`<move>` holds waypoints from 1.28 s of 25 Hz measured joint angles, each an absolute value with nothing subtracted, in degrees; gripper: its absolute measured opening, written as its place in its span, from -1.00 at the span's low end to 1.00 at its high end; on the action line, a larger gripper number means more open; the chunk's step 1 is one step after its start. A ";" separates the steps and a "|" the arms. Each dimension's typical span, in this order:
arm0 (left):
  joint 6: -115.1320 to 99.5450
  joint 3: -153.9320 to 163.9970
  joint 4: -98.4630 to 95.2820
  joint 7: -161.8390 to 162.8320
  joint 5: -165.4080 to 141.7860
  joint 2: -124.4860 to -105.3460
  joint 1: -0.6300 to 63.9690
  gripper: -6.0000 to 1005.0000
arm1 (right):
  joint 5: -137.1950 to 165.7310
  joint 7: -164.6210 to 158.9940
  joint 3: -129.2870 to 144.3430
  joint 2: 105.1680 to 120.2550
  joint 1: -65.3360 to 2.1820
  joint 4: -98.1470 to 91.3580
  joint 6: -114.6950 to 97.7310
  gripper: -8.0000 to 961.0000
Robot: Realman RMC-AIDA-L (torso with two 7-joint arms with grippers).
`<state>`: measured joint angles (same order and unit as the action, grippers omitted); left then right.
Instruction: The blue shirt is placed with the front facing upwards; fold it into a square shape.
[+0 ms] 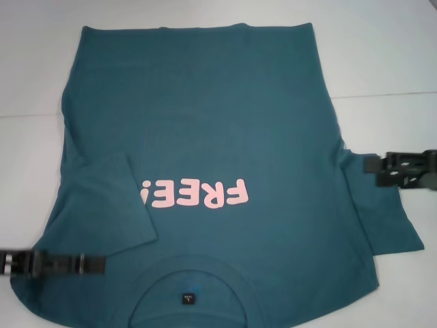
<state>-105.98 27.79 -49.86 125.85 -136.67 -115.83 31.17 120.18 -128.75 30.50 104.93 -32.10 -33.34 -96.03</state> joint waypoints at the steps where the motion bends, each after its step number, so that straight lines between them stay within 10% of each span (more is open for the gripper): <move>1: -105.94 27.76 -49.90 123.87 -136.67 -116.20 30.57 0.89 | 120.48 -128.65 30.45 104.54 -31.88 -34.56 -96.60 0.96; 12: -105.21 25.44 -49.17 122.58 -132.91 -117.36 27.83 0.89 | 130.69 -141.22 26.19 102.72 -29.32 -47.73 -97.76 0.97; 32: -104.62 23.84 -48.78 122.85 -127.12 -117.58 27.69 0.89 | 135.36 -142.16 28.69 105.30 -34.95 -32.50 -71.65 0.97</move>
